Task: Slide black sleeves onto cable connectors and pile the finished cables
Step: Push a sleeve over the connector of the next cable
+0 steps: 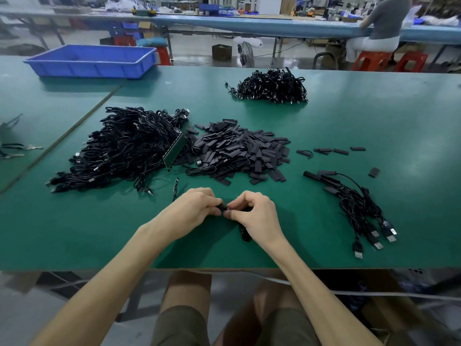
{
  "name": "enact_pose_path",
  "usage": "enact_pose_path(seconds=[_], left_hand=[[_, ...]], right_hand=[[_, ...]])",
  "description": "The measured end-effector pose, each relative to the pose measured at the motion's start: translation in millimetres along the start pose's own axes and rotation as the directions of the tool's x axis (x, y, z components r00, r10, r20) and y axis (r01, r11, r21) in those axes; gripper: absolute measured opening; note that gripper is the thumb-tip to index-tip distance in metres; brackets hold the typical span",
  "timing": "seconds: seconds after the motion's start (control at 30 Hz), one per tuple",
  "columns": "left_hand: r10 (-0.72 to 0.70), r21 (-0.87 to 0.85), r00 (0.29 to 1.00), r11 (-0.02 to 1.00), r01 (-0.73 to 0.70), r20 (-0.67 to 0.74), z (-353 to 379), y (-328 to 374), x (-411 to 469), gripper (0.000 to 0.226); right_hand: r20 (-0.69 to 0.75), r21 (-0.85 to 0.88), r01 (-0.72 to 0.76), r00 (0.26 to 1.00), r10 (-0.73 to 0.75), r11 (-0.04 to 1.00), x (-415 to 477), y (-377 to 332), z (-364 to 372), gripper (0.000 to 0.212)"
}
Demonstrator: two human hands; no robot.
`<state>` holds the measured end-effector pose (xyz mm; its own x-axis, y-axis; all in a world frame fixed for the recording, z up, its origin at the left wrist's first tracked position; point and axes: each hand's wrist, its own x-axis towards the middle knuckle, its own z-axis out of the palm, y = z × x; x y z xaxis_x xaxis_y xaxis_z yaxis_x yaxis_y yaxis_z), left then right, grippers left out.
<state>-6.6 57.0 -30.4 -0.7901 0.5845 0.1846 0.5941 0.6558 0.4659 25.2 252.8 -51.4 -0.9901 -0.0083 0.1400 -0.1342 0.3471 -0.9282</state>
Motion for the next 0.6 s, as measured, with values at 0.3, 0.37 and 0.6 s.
enact_pose_path(seconds=[0.3, 0.37, 0.6], left_hand=[[0.009, -0.004, 1.000, 1.000, -0.009, -0.020, 1.3, 0.1, -0.9, 0.011], [0.016, 0.000, 0.999, 1.000, -0.016, -0.032, 1.2, 0.6, -2.5, 0.011], [0.103, 0.168, 0.992, 0.982, -0.088, -0.079, 5.6, 5.3, -10.4, 0.018]], right_hand=[[0.010, 0.004, 0.018, 1.000, -0.018, 1.000, 1.3, 1.2, -0.4, 0.033], [0.007, 0.009, 0.016, 1.000, -0.016, 1.000, 1.5, 1.3, 0.3, 0.031], [-0.004, 0.025, -0.006, 1.000, 0.006, 1.000, 1.1, 1.6, 1.1, 0.017]])
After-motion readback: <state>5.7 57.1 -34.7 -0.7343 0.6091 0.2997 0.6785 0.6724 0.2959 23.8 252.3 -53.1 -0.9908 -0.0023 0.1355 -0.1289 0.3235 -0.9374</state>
